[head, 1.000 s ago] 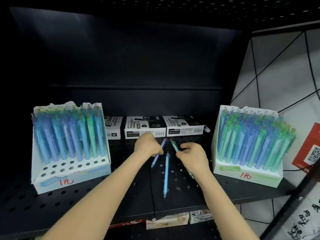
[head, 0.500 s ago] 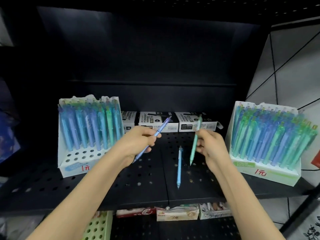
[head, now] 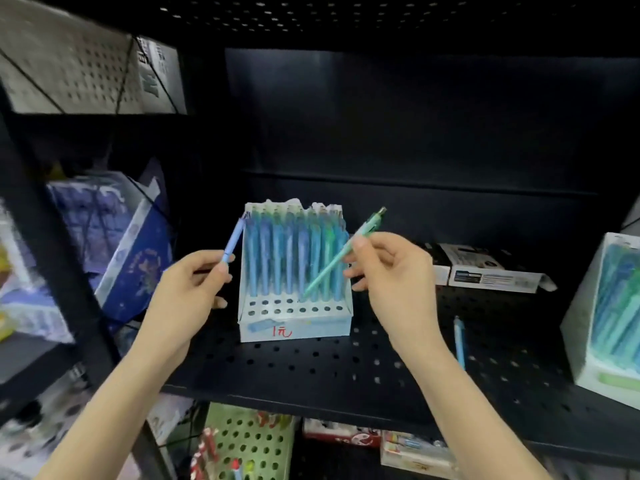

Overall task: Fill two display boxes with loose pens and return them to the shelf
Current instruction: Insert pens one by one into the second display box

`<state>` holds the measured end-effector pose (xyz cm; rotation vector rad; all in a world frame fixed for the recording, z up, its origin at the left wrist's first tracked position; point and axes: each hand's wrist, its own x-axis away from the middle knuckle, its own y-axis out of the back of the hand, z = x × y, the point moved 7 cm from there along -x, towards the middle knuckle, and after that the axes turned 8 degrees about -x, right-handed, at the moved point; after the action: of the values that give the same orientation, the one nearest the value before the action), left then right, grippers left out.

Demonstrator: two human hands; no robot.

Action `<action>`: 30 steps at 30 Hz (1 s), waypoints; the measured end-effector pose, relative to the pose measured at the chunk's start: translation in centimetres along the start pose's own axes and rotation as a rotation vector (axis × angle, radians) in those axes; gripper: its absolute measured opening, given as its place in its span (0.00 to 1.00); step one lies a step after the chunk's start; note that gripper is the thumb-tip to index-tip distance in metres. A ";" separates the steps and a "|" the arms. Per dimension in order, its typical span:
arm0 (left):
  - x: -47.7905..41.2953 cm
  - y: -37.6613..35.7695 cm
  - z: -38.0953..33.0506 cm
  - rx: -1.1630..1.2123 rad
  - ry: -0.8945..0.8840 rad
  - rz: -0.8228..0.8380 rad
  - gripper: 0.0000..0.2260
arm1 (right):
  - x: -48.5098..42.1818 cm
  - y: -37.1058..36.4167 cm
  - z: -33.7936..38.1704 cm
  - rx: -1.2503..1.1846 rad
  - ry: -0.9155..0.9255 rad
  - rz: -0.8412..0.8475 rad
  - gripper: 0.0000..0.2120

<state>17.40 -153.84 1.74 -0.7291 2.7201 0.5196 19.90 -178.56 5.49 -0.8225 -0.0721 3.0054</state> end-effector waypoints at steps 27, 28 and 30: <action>-0.1 -3.2 1.0 0.171 0.072 0.289 0.06 | -1.9 -6.2 -2.3 0.909 -0.001 0.024 0.13; 0.0 -3.1 0.9 0.171 0.058 0.289 0.06 | -1.8 -6.1 -2.2 0.923 -0.002 0.025 0.12; 0.2 -2.8 0.5 0.151 -0.005 0.287 0.05 | -1.5 -6.0 -1.2 0.926 0.044 -0.008 0.11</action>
<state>18.84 -155.97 0.47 -0.3006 2.8366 0.3685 21.81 -172.59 5.54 -0.7269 1.1866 2.5150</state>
